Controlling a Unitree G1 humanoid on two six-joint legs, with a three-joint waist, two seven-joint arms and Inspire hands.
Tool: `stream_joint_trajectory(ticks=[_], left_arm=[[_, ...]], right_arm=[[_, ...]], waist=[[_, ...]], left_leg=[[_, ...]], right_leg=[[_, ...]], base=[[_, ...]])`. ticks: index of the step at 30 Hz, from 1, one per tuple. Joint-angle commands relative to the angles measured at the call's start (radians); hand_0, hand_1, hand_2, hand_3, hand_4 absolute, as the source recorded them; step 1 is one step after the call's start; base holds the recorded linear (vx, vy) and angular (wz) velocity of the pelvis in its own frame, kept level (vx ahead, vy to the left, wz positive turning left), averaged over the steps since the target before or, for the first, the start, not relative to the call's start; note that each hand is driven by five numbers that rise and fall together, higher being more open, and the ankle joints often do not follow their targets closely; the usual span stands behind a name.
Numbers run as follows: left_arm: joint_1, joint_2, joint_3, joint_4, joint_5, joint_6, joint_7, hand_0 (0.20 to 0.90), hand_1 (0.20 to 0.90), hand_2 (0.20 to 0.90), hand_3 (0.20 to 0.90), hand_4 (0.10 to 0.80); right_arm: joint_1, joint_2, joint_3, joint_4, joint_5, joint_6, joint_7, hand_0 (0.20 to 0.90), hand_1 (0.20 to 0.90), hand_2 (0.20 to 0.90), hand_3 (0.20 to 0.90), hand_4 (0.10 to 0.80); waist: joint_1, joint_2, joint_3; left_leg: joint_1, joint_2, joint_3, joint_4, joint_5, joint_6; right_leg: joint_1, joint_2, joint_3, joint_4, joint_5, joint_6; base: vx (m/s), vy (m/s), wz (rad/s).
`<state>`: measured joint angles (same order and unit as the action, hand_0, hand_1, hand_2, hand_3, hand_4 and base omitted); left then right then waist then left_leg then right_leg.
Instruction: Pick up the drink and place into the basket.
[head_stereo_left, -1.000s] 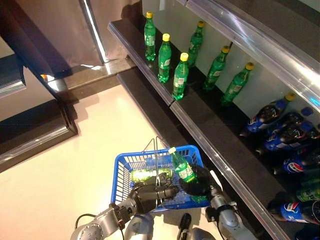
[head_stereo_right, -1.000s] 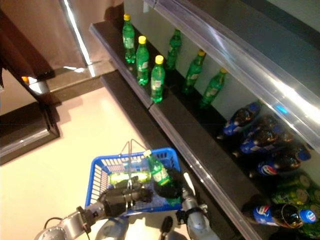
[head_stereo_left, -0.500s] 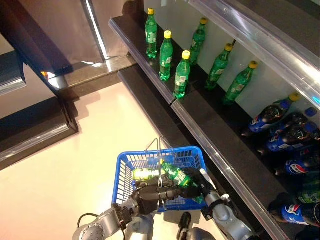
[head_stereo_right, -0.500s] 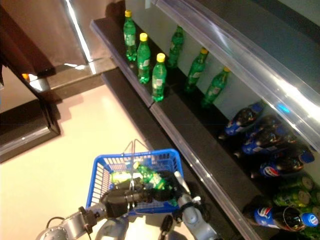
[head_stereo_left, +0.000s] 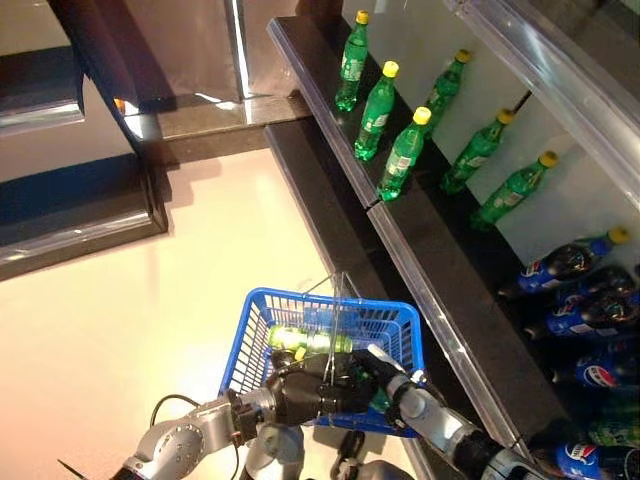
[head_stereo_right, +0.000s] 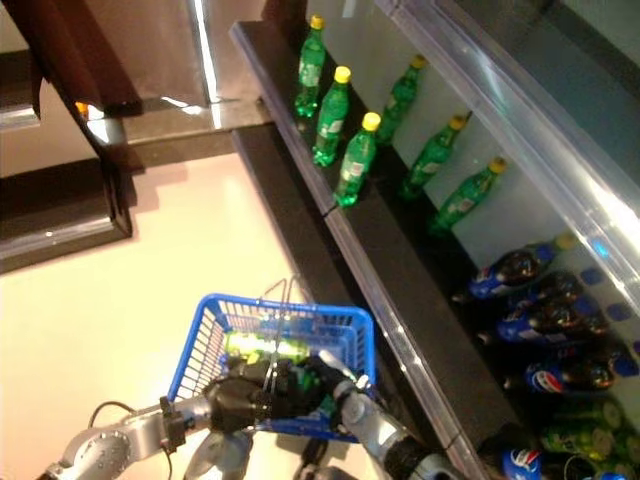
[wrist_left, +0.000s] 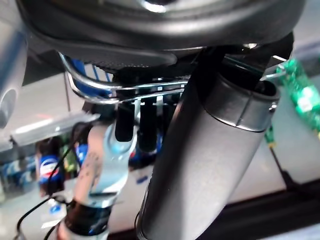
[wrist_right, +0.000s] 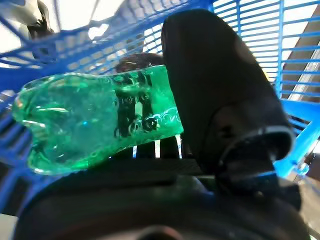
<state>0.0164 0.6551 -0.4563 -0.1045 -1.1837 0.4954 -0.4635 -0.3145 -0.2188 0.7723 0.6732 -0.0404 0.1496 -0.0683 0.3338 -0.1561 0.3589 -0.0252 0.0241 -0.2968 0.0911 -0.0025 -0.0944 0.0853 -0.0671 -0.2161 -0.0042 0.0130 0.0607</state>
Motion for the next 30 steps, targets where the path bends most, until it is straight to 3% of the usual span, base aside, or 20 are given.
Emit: stream_joint_trajectory(ticks=[1,10,14,20,30], left_arm=[[-0.177,-0.214,-0.118,-0.525,-0.298,-0.053,-0.324,0.300,0.300,0.300,0.200,0.100],[-0.264,-0.297,-0.229,-0.559,-0.389,-0.077,-0.267,0.300,0.300,0.300,0.200,0.100],[-0.306,-0.321,-0.250,-0.581,-0.418,-0.092,-0.224,0.300,0.300,0.300,0.200,0.100],[-0.325,-0.335,-0.274,-0.601,-0.421,-0.106,-0.203,0.300,0.300,0.300,0.200,0.100],[-0.345,-0.351,-0.287,-0.608,-0.388,-0.104,-0.218,0.300,0.300,0.300,0.200,0.100]], right_arm=[[-0.134,0.063,0.060,-0.016,-0.001,-0.074,0.017,0.300,0.300,0.300,0.200,0.100],[-0.219,0.202,0.079,0.120,0.089,-0.050,0.060,0.300,0.300,0.300,0.200,0.100],[-0.210,0.252,0.084,0.243,0.150,-0.019,0.173,0.300,0.300,0.300,0.200,0.100],[-0.192,0.292,0.083,0.387,0.179,-0.028,0.234,0.300,0.300,0.300,0.200,0.100],[-0.185,0.308,0.057,0.529,0.075,0.085,0.405,0.300,0.300,0.300,0.200,0.100]], waist=[[0.010,0.024,-0.118],[0.021,-0.006,-0.141],[0.027,-0.006,-0.138],[0.041,-0.001,-0.131],[0.050,0.004,-0.110]], left_leg=[[0.003,-0.050,0.000,-0.101,0.071,0.127],[0.026,-0.044,-0.009,-0.105,0.066,0.127],[0.027,-0.043,-0.011,-0.102,0.066,0.124],[0.027,-0.043,-0.019,-0.102,0.067,0.122],[0.011,-0.047,-0.026,-0.104,0.075,0.118]], right_leg=[[-0.024,0.050,-0.024,0.114,-0.019,0.013],[-0.004,0.063,-0.015,0.111,-0.009,0.017],[0.001,0.063,-0.018,0.113,-0.004,0.021],[0.008,0.062,-0.030,0.109,0.003,0.026],[0.006,0.060,-0.046,0.099,0.013,0.025]], base=[[0.083,-0.087,0.00],[0.077,-0.037,0.02],[0.044,0.004,-0.01],[0.006,0.000,0.00],[-0.003,0.002,0.00]])
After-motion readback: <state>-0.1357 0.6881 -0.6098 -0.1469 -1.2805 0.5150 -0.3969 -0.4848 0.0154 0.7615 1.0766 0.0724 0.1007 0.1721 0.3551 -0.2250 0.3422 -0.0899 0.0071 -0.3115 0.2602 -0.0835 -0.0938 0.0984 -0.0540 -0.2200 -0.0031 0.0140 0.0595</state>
